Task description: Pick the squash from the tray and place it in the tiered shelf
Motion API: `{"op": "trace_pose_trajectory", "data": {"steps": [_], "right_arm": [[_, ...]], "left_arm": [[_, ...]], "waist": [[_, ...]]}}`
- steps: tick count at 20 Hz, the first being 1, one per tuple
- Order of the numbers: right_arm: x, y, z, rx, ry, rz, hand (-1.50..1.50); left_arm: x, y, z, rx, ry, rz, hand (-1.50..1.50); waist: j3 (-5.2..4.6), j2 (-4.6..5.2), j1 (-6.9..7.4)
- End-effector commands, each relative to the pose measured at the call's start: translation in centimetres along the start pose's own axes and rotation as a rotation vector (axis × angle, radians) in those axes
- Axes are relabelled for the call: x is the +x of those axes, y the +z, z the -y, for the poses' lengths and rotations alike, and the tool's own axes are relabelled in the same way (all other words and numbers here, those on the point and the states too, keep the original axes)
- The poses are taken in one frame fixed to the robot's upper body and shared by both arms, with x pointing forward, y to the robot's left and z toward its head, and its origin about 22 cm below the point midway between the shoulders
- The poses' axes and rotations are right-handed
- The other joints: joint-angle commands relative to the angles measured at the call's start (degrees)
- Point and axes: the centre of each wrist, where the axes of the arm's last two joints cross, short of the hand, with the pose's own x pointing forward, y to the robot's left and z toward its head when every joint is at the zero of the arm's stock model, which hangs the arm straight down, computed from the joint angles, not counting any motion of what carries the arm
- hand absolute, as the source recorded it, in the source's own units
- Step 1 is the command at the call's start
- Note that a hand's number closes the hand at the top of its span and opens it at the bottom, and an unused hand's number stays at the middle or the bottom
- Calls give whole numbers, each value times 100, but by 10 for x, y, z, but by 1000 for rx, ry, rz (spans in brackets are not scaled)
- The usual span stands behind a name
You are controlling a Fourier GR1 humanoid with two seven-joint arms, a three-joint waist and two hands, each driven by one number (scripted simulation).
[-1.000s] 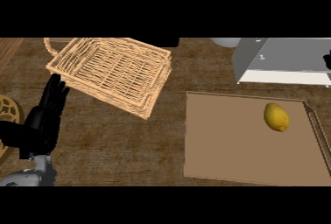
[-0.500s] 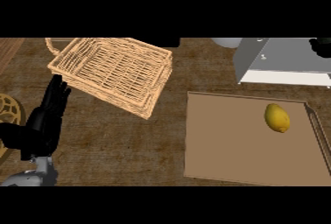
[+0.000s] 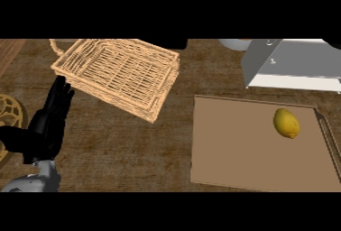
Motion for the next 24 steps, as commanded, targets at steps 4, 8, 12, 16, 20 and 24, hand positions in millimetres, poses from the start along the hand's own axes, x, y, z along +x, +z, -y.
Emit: {"op": "trace_pose_trajectory", "data": {"steps": [4, 8, 12, 16, 20, 24], "right_arm": [[-13, -4, -20, 78, -31, -51, -150], [-10, -10, -10, 73, -100, 10, -150], [6, -23, 18, 33, -201, 76, -150], [-1, -29, 58, -48, -270, 43, -150], [-4, -32, 96, -144, -293, -12, -150], [-35, -25, 126, -182, -315, -134, -150]], "left_arm": [[17, -16, -6, -4, 4, -5, 0], [8, -2, 1, -15, -1, 10, 0], [-5, 4, 0, -4, 2, -3, 0], [-3, 3, 19, -6, 4, -6, 0], [-2, -2, 1, 4, 5, -18, 0], [-10, -2, -9, 28, -6, -32, 0]], "waist": [[70, 98, 55], [69, 87, 61], [65, 72, 6], [66, 66, -42], [62, 42, -105], [59, 23, -169]]}}
